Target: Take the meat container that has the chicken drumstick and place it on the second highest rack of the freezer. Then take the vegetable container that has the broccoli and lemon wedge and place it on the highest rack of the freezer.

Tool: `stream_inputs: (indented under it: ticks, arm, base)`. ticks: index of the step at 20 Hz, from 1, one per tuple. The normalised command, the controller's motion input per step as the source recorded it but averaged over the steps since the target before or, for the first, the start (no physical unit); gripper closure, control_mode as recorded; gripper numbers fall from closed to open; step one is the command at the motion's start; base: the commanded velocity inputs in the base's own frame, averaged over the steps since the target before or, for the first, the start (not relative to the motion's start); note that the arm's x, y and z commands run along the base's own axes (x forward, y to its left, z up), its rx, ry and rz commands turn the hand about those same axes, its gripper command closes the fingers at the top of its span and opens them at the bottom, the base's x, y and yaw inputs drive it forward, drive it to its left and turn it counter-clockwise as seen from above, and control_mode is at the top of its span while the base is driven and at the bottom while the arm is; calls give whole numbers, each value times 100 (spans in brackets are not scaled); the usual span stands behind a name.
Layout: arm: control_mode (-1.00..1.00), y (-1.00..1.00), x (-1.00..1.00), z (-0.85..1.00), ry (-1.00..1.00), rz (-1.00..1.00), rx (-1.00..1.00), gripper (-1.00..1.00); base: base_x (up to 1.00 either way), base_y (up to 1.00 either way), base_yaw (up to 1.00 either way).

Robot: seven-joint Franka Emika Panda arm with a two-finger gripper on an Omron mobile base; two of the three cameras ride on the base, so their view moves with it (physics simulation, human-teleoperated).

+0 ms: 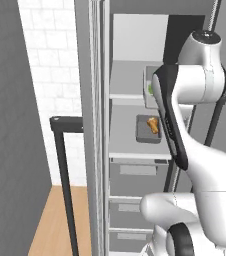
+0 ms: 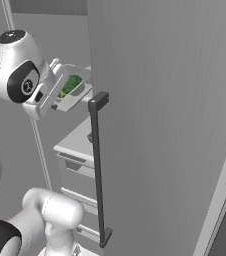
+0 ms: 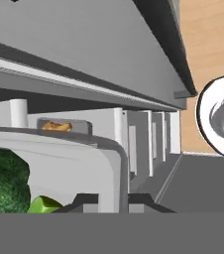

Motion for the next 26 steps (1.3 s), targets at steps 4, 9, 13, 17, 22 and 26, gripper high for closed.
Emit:
stream_inputs:
  ticks: [4,9,13,17,22,26]
  arm:
    - [-100,-25,83,0,0,0,0,100]
    - [-100,-27,77,0,1,0,0,100]
    - [-100,-19,73,0,0,0,0,100]
    - [-100,-6,70,-2,0,0,0,100]
    - [-100,0,59,-18,0,0,-1,100]
    - [-100,-3,46,-27,0,0,0,100]
  base:
    - [0,0,0]
    - [0,0,0]
    - [0,0,0]
    - [0,0,0]
    - [0,0,0]
    - [0,0,0]
